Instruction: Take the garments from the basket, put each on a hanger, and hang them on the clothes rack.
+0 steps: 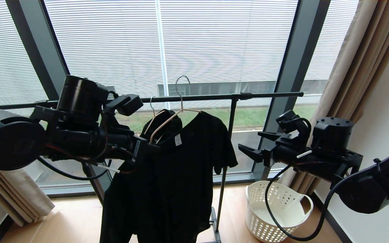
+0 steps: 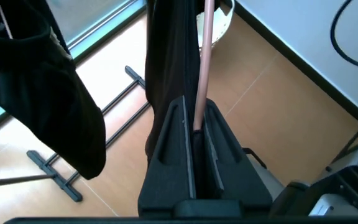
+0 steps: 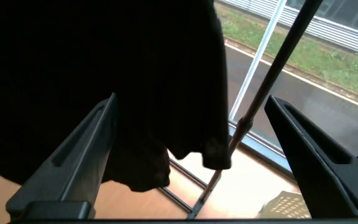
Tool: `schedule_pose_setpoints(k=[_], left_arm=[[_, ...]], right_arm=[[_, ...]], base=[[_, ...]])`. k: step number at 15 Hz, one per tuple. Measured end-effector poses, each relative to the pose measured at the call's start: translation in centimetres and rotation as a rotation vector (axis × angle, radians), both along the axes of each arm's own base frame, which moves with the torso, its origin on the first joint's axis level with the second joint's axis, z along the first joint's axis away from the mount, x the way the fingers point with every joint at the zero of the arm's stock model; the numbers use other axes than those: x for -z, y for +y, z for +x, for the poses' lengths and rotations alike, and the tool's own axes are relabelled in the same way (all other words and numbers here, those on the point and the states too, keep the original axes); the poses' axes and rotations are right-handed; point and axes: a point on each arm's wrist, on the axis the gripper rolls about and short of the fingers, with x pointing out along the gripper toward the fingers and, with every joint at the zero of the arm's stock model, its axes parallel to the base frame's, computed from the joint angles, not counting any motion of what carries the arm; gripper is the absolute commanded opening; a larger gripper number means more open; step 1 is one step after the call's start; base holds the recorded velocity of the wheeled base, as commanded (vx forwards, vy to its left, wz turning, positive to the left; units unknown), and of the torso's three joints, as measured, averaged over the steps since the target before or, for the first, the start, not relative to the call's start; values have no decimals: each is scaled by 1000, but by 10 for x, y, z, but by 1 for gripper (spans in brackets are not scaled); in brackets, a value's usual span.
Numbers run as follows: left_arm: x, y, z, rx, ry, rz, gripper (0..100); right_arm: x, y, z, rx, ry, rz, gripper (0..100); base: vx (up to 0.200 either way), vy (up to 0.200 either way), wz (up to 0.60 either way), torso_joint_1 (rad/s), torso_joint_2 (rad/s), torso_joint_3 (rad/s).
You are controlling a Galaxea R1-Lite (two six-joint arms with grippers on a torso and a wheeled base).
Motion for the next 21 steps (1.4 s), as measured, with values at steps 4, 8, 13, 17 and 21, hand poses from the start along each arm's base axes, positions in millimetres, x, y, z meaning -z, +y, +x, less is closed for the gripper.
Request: schedule_pose_setpoints(k=[4,8,13,17,21], left_arm=[[8,-30,25,-156,6,45,0],[18,-45,47,-229,21,47,0],[33,-62,85,-361,28,19,0],[49,-83,109,-423,14,19,0],[65,-97,122,-413,18,24,0]], right_arm=[[-25,11,-2,93,49,0,100],[-36,14,-4,88,19,15,100],[-36,14,-5,89,20,12,100],[-35,14,-5,89,21,10,100],[-34,14,-4,87,19,2,100]], base=[[0,0,0,0,0,0],[0,0,0,0,0,0],[0,0,0,0,0,0],[0,0,0,0,0,0],[0,0,0,0,0,0]])
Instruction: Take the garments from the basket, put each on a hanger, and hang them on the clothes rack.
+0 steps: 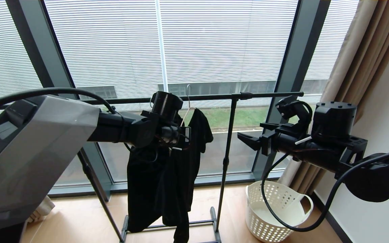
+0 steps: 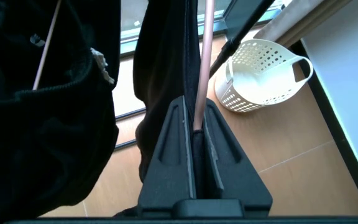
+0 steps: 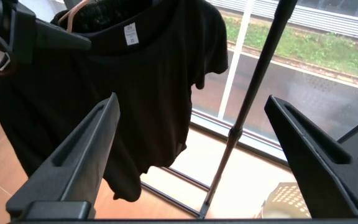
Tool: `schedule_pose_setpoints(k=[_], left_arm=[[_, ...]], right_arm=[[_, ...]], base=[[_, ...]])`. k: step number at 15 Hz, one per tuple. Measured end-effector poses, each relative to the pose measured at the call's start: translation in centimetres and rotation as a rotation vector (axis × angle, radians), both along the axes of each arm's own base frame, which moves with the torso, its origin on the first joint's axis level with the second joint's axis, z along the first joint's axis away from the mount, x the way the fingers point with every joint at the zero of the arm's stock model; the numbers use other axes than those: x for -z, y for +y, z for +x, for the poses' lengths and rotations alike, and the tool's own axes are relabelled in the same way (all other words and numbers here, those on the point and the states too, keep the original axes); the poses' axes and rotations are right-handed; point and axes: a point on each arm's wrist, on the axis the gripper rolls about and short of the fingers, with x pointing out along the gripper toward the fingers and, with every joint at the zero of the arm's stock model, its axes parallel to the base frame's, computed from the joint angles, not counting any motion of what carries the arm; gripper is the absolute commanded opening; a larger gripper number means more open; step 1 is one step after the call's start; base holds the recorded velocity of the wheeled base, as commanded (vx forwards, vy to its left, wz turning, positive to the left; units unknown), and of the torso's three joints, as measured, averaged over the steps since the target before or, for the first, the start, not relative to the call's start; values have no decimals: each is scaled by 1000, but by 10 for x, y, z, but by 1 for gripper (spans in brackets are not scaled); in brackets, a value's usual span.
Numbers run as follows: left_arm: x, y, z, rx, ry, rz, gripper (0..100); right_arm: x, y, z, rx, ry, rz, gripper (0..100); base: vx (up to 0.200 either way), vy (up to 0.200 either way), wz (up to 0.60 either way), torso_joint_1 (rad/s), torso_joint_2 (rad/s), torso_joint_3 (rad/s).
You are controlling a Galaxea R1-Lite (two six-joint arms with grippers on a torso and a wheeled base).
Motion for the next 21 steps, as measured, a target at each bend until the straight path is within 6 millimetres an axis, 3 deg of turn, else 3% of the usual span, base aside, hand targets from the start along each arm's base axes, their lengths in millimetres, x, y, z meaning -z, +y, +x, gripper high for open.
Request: schedule_pose_setpoints(k=[8,21], left_arm=[[20,-11,14,-3,6,10,0],[27,-26,30,-32,-42,21,0]], right_arm=[[4,0,-1,-4,3,-20,100],[4,-1,-1,-5,3,-23,100]], base=[[0,0,0,0,0,0],[0,0,0,0,0,0]])
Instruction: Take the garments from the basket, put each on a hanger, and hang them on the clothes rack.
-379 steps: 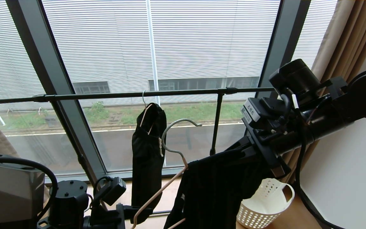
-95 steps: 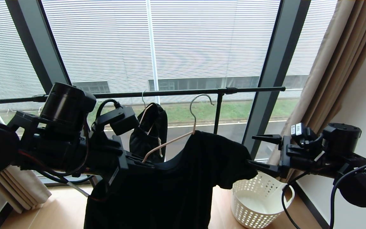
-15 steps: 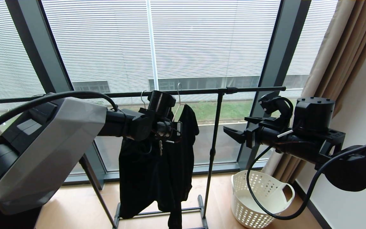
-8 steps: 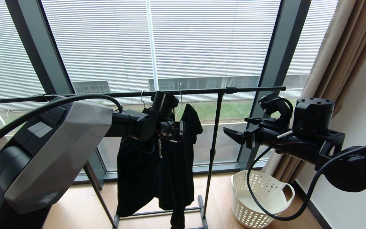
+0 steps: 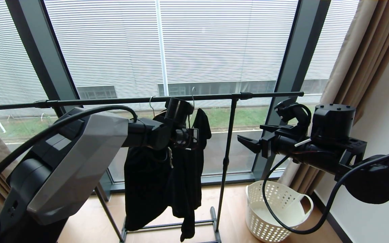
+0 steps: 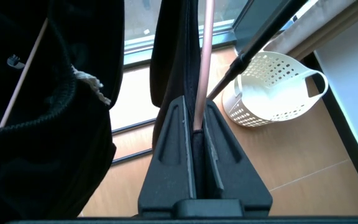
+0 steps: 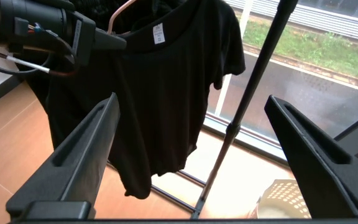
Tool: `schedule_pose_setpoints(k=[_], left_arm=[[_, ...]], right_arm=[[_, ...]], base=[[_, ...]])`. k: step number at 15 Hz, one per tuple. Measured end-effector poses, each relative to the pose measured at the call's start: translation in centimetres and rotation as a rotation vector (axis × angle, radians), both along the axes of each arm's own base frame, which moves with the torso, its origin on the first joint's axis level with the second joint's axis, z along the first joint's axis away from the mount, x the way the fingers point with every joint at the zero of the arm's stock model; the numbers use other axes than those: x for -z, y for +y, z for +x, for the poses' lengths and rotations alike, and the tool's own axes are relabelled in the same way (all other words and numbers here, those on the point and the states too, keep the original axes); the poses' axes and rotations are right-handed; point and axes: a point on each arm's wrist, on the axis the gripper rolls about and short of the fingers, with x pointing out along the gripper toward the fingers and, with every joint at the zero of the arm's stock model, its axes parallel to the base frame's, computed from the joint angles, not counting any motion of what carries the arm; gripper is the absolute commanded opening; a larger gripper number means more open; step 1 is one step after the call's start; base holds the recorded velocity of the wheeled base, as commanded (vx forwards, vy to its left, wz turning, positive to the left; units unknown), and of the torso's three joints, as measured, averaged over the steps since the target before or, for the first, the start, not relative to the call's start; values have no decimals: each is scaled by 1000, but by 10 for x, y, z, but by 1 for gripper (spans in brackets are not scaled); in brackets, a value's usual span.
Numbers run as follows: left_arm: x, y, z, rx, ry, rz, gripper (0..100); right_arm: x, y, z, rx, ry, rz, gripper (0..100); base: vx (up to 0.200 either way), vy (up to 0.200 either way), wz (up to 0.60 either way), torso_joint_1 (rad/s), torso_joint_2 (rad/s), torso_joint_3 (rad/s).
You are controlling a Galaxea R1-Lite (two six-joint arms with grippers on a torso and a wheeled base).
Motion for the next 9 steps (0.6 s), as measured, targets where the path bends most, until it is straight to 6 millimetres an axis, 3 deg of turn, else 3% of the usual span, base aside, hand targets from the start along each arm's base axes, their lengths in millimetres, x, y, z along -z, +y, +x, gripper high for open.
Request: schedule_pose_setpoints(k=[9], left_arm=[[13,-1,3,-16,14,18,0]], right_arm=[[1,0,0,-1,0,-4,100]], base=[[0,0,0,0,0,0]])
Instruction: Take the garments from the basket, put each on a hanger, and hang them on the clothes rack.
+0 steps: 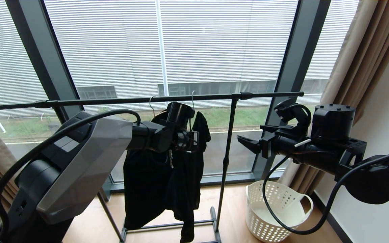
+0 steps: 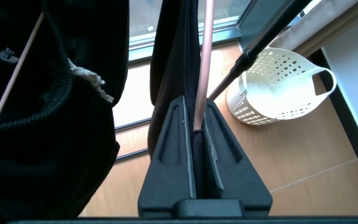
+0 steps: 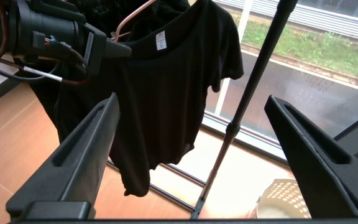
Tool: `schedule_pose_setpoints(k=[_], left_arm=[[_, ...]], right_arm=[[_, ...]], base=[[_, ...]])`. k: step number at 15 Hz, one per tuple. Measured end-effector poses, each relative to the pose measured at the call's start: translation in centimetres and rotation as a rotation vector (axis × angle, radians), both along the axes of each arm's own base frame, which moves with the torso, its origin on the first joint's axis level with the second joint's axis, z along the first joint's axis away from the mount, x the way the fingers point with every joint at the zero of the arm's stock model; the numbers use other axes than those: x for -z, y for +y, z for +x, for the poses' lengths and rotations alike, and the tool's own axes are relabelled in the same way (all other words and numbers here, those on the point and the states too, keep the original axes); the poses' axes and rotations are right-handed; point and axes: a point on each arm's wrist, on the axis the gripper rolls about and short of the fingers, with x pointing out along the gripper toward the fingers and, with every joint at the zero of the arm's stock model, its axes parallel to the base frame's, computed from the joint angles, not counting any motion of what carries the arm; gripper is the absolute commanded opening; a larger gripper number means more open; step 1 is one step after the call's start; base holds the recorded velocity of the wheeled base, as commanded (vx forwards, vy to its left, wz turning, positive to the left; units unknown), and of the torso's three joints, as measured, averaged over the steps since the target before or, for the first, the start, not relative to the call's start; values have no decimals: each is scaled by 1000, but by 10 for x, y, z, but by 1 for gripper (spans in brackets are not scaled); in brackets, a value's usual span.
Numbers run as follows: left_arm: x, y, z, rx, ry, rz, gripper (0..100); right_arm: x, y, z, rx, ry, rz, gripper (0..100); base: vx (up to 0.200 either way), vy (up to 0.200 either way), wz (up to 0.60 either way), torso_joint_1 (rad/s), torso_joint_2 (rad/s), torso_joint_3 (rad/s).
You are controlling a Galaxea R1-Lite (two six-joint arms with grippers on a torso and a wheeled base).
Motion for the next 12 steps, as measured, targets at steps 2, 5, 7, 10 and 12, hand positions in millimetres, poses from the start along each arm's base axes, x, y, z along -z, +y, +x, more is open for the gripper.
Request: schedule_pose_setpoints(k=[2,5,7,10,12], left_arm=[[2,0,0,0,4,2,0],[3,0,0,-4,6,5,0],[3,1,-1,-4,9,8,100],[6,1,-3,-9,18,16,100],[6,1,-3,-15,19,13,100]], right_arm=[[2,0,1,-3,0,-12,100],[4,0,1,-3,4,-16,100],[5,0,1,-4,6,-17,100],[6,0,1,-4,7,-19,100],[6,0,1,-5,6,-19,100]], base=[[0,0,0,0,0,0],[0,0,0,0,0,0],[0,0,0,0,0,0],[0,0,0,0,0,0],[0,0,0,0,0,0]])
